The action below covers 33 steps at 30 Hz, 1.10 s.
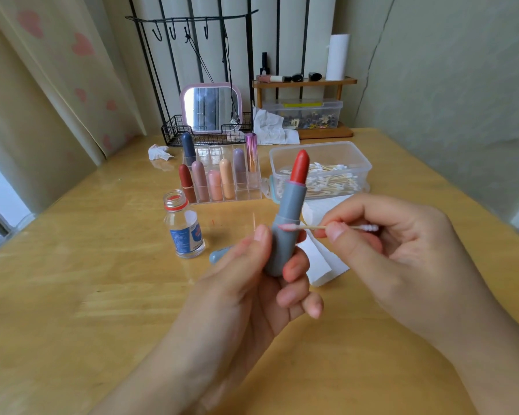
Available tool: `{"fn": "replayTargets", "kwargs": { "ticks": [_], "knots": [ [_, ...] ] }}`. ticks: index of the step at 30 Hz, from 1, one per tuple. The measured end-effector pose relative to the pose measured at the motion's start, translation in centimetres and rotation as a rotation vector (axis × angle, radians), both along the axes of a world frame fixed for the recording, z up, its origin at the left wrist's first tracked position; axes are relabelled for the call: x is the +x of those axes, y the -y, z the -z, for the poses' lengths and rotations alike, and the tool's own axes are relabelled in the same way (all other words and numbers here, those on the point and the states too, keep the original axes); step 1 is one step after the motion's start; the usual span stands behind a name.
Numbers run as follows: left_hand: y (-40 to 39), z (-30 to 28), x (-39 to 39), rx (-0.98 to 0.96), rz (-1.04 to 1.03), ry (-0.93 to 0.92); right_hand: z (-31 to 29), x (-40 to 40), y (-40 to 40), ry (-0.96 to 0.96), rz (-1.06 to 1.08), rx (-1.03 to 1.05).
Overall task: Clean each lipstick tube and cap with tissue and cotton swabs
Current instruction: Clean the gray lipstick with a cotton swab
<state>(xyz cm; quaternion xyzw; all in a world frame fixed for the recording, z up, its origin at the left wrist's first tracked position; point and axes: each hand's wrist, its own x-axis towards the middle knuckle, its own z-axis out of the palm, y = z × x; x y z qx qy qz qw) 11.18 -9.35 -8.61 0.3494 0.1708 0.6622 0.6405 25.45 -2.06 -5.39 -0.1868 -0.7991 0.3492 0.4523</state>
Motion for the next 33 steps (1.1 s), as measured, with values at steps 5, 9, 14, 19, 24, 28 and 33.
{"fn": "replayTargets", "kwargs": {
  "ticks": [5,9,14,19,24,28,33],
  "knots": [
    [0.22,-0.17,-0.1,0.027,-0.024,-0.036,-0.39,0.29,-0.27,-0.012,0.073,-0.048],
    [0.17,-0.04,-0.21,0.031,-0.031,-0.05,-0.41,0.09,0.06,-0.046,-0.004,-0.068],
    [0.0,0.25,-0.02,0.003,-0.078,-0.119,0.0,-0.27,0.5,-0.027,0.018,-0.014],
    [0.03,0.21,-0.24,0.011,-0.033,-0.067,-0.34,0.08,0.0,-0.063,0.123,-0.022],
    [0.02,0.26,-0.21,0.009,-0.03,-0.068,-0.14,-0.19,0.51,-0.044,0.058,0.018],
    [0.05,0.01,-0.23,0.008,0.034,-0.01,-0.42,0.17,0.04,-0.049,0.096,-0.012],
    [0.31,-0.32,-0.17,0.001,0.085,0.047,-0.31,-0.02,0.2,-0.052,0.03,-0.032]
  ]
}}
